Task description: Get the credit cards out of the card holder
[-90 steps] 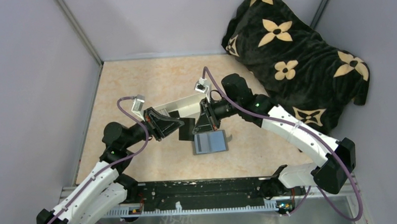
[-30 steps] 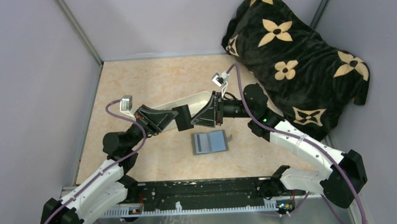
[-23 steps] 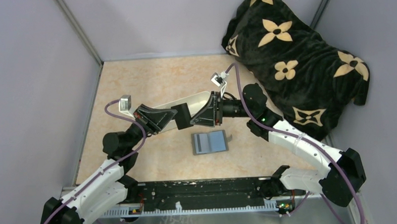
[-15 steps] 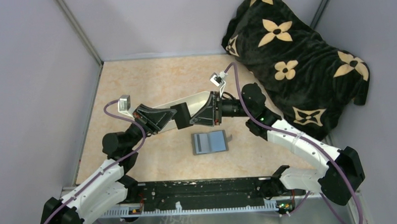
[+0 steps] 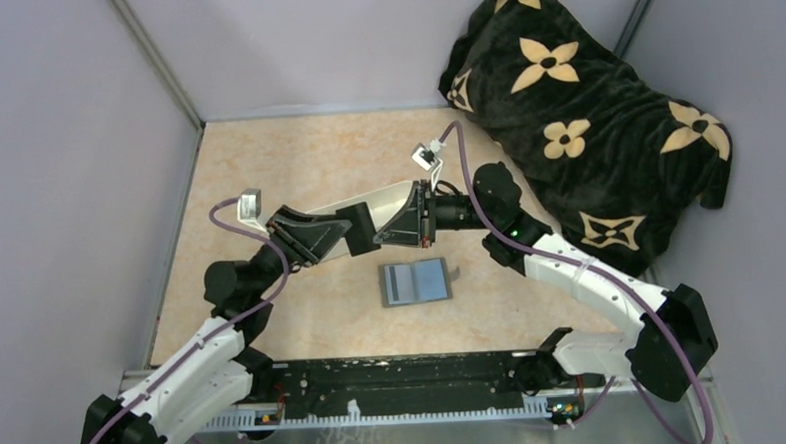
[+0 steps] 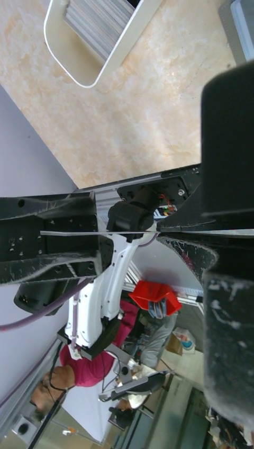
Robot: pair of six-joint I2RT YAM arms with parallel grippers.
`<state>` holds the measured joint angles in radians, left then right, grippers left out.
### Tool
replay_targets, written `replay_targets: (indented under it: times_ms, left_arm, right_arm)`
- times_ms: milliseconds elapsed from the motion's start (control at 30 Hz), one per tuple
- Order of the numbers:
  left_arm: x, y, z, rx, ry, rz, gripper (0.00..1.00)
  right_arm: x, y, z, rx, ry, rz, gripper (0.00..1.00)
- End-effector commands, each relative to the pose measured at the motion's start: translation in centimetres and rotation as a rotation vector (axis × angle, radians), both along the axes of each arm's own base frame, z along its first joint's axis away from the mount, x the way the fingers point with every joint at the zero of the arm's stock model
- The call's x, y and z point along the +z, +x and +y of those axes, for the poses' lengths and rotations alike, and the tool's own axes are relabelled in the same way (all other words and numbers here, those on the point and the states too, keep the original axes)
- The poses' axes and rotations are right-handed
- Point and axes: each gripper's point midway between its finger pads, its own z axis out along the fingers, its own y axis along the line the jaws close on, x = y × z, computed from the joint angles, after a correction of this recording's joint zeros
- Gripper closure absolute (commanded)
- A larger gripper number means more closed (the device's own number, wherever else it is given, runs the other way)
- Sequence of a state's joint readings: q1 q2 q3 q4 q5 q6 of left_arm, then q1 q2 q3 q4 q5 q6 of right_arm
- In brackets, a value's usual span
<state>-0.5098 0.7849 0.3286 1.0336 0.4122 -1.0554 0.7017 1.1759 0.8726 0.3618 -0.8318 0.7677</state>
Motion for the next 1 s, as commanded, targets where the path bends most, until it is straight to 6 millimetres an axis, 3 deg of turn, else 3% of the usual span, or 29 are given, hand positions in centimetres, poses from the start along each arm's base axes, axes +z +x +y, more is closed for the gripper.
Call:
replay_targets:
  times_ms: [0, 100, 133, 300, 433, 567, 633, 667, 967]
  left_arm:
    - [-0.9, 1.4, -0.4, 0.051, 0.128, 0.057, 0.38]
    - [-1.4, 2.6, 0.2, 0.140, 0.227, 0.103, 0.03]
    - [-1.5, 3.0, 0.6, 0.174, 0.254, 0.124, 0.01]
    - [-3.8, 6.0, 2.1, 0.328, 0.439, 0.300, 0.01]
    - [-6.8, 8.2, 1.9, 0.363, 0.564, 0.446, 0.01]
    - [-9.5, 10.4, 1.7, 0.403, 0.630, 0.546, 0.03]
    - [-11.0, 11.5, 1.6, 0.419, 0.681, 0.623, 0.24]
    - [-11.7, 12.1, 1.4, 0.421, 0.703, 0.655, 0.27]
    - [-17.9, 15.8, 0.0, 0.423, 0.854, 0.776, 0.24]
  right_arm:
    - [2.7, 1.5, 0.1, -0.053, 0.017, -0.072, 1.00]
    - [2.7, 2.9, -0.1, -0.116, -0.015, -0.069, 1.00]
    - [2.6, 3.6, -0.3, -0.150, -0.027, -0.061, 1.00]
    - [0.3, 8.9, -2.2, -0.390, -0.159, -0.007, 1.00]
    - [-1.5, 11.3, -3.9, -0.506, -0.215, 0.036, 1.00]
    - [-2.6, 12.3, -4.8, -0.554, -0.235, 0.067, 1.00]
    - [-3.1, 12.5, -5.2, -0.572, -0.256, 0.067, 1.00]
    - [-3.2, 12.5, -5.4, -0.577, -0.264, 0.063, 1.00]
    - [-4.4, 12.0, -5.9, -0.555, -0.287, 0.054, 1.00]
